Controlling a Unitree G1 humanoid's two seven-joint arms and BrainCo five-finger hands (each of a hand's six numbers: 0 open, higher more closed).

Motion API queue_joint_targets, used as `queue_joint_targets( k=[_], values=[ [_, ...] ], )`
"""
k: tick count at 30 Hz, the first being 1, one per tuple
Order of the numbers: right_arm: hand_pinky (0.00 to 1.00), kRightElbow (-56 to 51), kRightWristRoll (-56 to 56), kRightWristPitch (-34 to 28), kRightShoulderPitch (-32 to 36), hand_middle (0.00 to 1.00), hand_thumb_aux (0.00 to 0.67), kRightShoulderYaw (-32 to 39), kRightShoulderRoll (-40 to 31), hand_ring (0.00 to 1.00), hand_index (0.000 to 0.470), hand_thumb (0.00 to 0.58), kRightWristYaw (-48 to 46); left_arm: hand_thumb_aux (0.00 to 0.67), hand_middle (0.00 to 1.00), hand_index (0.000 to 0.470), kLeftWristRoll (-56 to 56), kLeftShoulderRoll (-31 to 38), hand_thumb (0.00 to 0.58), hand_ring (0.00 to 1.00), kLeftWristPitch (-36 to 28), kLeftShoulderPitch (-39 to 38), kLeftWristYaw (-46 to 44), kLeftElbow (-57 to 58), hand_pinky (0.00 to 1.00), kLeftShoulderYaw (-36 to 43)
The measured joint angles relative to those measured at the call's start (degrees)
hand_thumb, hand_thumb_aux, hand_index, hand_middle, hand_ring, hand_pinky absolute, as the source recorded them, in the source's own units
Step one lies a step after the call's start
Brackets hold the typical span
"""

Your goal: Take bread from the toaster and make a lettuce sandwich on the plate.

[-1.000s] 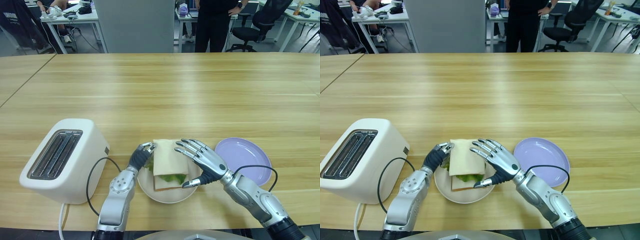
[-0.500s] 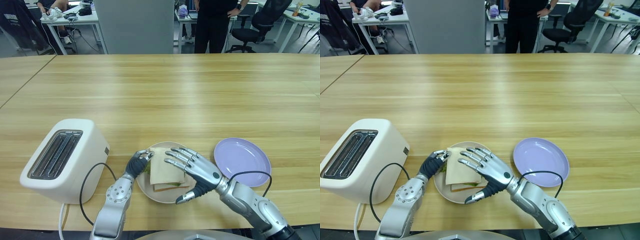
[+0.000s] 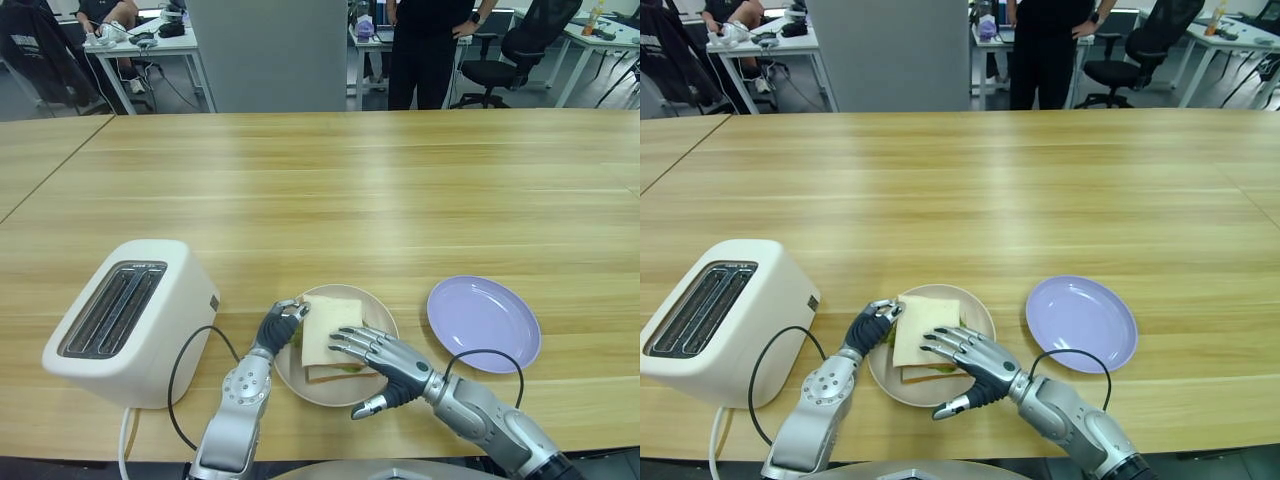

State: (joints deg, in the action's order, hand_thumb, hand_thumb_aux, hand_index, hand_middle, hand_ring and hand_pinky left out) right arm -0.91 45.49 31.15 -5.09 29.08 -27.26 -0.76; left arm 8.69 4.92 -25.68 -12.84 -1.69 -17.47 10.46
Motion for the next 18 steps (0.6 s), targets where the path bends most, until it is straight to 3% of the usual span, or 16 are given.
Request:
queue_joint_targets(
  k=[5,6,7,8,9,11,12,13,14,15,16,18],
  values=[
    [0.0,-0.8,-1.8,-0.2,0.3,0.0,0.0,-0.1,0.0,0.0,0.0,0.0,-1.2,0.662,1.0,0.455,3.3,0.2,0.58,1.0,1.5,0.4,1.9,2.2,1.0,1.6],
    [0.0,-0.8,-2.3,-0.2,0.3,0.0,0.0,-0.1,-0.1,0.0,0.0,0.0,-1.5,0.638,1.0,0.438,5.2,0.7,0.579,1.0,1.6,0.5,2.8,2.4,1.0,2.5],
    [0.0,-0.8,-2.5,-0.2,0.3,0.0,0.0,-0.1,-0.1,0.0,0.0,0.0,-1.8,0.568,0.96,0.39,6.7,1.3,0.566,0.96,1.7,0.7,3.5,2.7,0.96,3.1],
    [0.0,-0.8,-2.6,-0.3,0.3,0.0,0.0,-0.1,-0.1,0.0,0.0,0.0,-2.0,0.568,0.96,0.39,8.1,2.0,0.566,0.96,1.8,1.0,4.2,3.1,0.96,3.7],
    [0.0,-0.8,-2.8,-0.4,0.4,0.0,0.0,-0.1,-0.1,0.0,0.0,0.0,-2.2,0.394,0.93,0.271,10.6,3.1,0.482,0.93,2.1,1.3,5.4,3.7,0.93,4.6],
    [0.0,-0.8,-3.6,-0.5,0.5,0.0,0.0,-0.2,-0.1,0.0,0.0,0.0,-2.4,0.297,0.93,0.204,16.3,5.9,0.4,0.93,4.1,2.5,8.7,6.0,0.93,7.0],
    [0.0,-0.8,-3.7,-0.6,0.7,0.0,0.0,-0.2,-0.1,0.0,0.0,0.0,-2.7,0.297,0.93,0.204,19.9,7.7,0.4,0.93,5.1,3.2,10.8,7.7,0.93,8.4],
    [0.0,-0.8,-3.9,-0.7,0.8,0.0,0.0,-0.3,-0.1,0.0,0.0,0.0,-3.0,0.126,0.96,0.087,23.1,8.7,0.198,0.96,6.2,3.8,13.0,9.4,0.96,9.4],
    [0.0,-0.8,-4.1,-0.8,0.9,0.0,0.0,-0.4,-0.1,0.0,0.0,0.0,-3.3,0.163,0.96,0.112,25.1,9.5,0.248,0.96,6.6,4.3,14.4,11.1,0.96,10.1],
    [0.0,-0.8,-4.3,-0.8,0.9,0.0,0.0,-0.5,-0.1,0.0,0.0,0.0,-3.4,0.163,0.96,0.112,27.6,10.1,0.248,0.96,6.8,4.5,16.1,13.1,0.96,10.9],
    [0.0,-0.8,-4.6,-1.0,0.9,0.0,0.0,-0.7,-0.1,0.0,0.0,0.0,-3.5,0.234,0.98,0.161,30.4,10.9,0.334,0.98,7.1,5.2,17.9,14.9,0.98,11.9],
    [0.0,-0.7,-4.8,-1.2,1.1,0.0,0.0,-0.9,0.0,0.0,0.0,0.0,-3.8,0.247,1.0,0.17,35.6,12.0,0.349,1.0,6.8,6.4,21.1,18.9,1.0,14.1]
  ],
)
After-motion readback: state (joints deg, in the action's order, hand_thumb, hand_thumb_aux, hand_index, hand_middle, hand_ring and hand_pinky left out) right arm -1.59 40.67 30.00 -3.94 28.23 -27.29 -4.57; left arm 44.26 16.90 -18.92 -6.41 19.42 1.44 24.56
